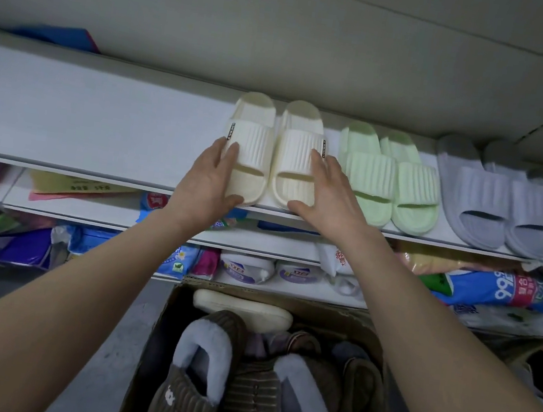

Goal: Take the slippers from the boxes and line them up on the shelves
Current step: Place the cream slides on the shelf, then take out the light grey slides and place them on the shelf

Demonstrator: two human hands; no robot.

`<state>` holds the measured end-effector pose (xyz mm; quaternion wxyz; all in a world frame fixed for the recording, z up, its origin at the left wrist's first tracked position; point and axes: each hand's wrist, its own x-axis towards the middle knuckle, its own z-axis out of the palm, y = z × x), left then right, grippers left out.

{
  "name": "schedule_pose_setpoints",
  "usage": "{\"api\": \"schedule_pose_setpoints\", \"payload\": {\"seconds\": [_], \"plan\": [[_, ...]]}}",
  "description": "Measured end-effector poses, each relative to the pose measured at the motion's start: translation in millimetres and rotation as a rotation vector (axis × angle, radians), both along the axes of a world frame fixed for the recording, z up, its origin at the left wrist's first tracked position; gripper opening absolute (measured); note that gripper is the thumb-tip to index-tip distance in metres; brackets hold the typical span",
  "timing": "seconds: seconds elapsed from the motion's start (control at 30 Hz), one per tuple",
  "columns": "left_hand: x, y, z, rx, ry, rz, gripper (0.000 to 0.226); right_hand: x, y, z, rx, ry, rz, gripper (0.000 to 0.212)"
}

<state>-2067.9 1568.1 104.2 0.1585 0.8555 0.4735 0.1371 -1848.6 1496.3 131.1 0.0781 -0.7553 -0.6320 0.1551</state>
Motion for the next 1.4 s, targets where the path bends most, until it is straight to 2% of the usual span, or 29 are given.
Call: {"api": "schedule_pose_setpoints", "payload": {"seconds": [0.13, 0.4, 0.57, 0.73, 0.83, 1.07, 1.2, 1.4], "plan": [[-3, -25, 13, 0.122, -0.011, -0.059, 0.057, 8, -29, 12, 0.033, -0.055, 0.037, 0.070], [21, -116, 44, 0.194, 0.005, -0.213, 0.032, 40, -137, 27, 0.176, -0.163, 0.126, 0.045], [64, -199, 54, 0.224, 0.032, -0.271, 0.029, 83, -239, 26, 0.238, -0.194, 0.115, 0.038], [128, -295, 55, 0.214, 0.004, -0.352, 0.027, 142, -362, 18, 0.152, -0.187, 0.035, 0.042], [174, -351, 52, 0.155, -0.015, -0.397, 0.032, 181, -442, 9, 0.132, -0.193, -0.035, 0.035], [279, -450, 23, 0.005, -0.043, -0.457, 0.027, 260, -592, -11, 0.054, -0.148, -0.246, 0.030], [339, -493, 2, -0.122, -0.021, -0.520, 0.033, 306, -644, -30, 0.040, -0.119, -0.352, 0.021], [425, -528, -37, -0.240, 0.042, -0.631, 0.038, 376, -661, -67, -0.118, -0.050, -0.504, 0.036]]}}
